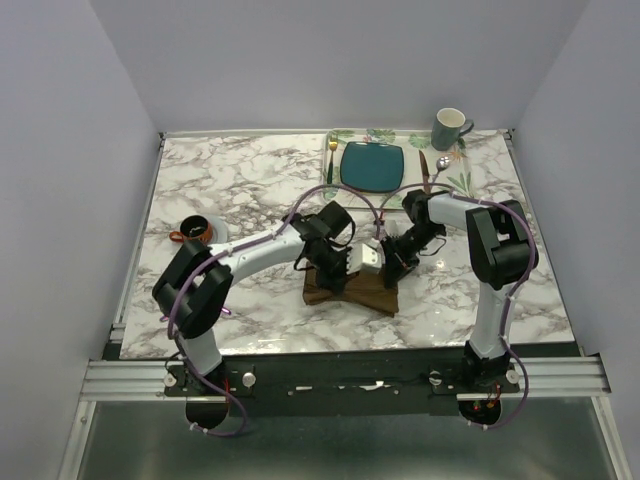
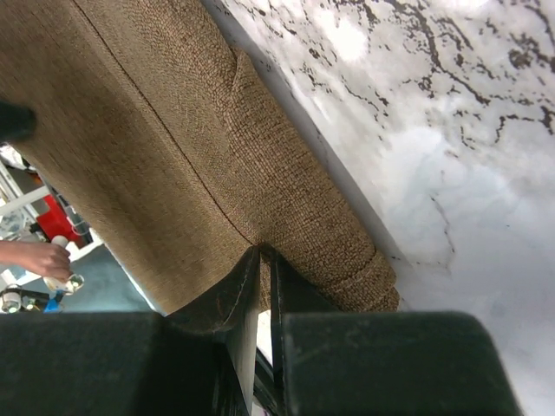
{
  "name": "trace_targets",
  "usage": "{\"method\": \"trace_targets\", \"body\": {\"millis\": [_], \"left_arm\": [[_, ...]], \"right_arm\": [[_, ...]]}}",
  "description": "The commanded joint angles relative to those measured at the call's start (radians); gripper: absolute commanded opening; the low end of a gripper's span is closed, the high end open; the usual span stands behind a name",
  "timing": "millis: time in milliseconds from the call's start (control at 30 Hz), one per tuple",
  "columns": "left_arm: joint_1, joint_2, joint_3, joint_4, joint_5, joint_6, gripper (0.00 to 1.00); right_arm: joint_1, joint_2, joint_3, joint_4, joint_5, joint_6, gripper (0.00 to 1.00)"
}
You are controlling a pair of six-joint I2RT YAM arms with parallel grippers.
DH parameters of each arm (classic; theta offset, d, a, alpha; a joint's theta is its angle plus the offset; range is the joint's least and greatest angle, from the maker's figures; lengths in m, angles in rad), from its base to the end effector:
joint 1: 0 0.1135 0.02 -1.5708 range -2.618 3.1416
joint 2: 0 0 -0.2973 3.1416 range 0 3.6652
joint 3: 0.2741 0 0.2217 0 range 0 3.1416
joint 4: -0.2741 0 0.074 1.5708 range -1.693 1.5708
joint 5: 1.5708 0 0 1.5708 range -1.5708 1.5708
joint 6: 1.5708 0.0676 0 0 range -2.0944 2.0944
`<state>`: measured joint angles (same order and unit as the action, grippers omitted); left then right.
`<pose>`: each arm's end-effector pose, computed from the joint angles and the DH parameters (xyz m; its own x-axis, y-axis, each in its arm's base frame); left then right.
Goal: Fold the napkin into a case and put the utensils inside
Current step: Pick up the 2/3-rectangle-folded napkin from the center of the board, then fold the 2/3-rectangle-folded napkin at the center of the board.
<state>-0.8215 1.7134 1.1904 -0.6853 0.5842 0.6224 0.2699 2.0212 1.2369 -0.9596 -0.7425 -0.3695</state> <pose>0.1929 -0.2621 0.2313 -0.0837 0.8040 -0.5888 0.9757 -0.0538 -0.2123 0.2977 0.1298 0.1509 -0.8549 -0.5126 -0.0799 -0.4214 0.5963 0.6833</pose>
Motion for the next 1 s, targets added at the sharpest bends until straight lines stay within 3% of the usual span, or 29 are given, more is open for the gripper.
{"method": "trace_targets", "body": {"millis": [0, 267, 600, 733, 967], "left_arm": [[0.093, 0.126, 0.139, -0.18, 0.232, -0.038, 0.0], [0.229, 0.323, 0.317, -0.201, 0.333, -0.159, 0.0], [0.271, 0.525, 0.428, -0.191, 0.345, -0.308, 0.0], [0.271, 0.505, 0.361, -0.195, 0.351, -0.326, 0.0], [0.251, 0.364, 0.082, -0.117, 0.401, -0.417, 0.0]], "right_arm": [[0.005, 0.02, 0.019, 0.025, 0.097, -0.049, 0.18], [0.009, 0.04, 0.045, 0.021, 0.104, -0.049, 0.18], [0.015, 0.054, 0.061, 0.016, 0.111, -0.054, 0.18], [0.026, 0.05, 0.053, 0.018, 0.117, -0.065, 0.18], [0.126, -0.022, -0.068, 0.074, 0.095, -0.069, 0.18]]}}
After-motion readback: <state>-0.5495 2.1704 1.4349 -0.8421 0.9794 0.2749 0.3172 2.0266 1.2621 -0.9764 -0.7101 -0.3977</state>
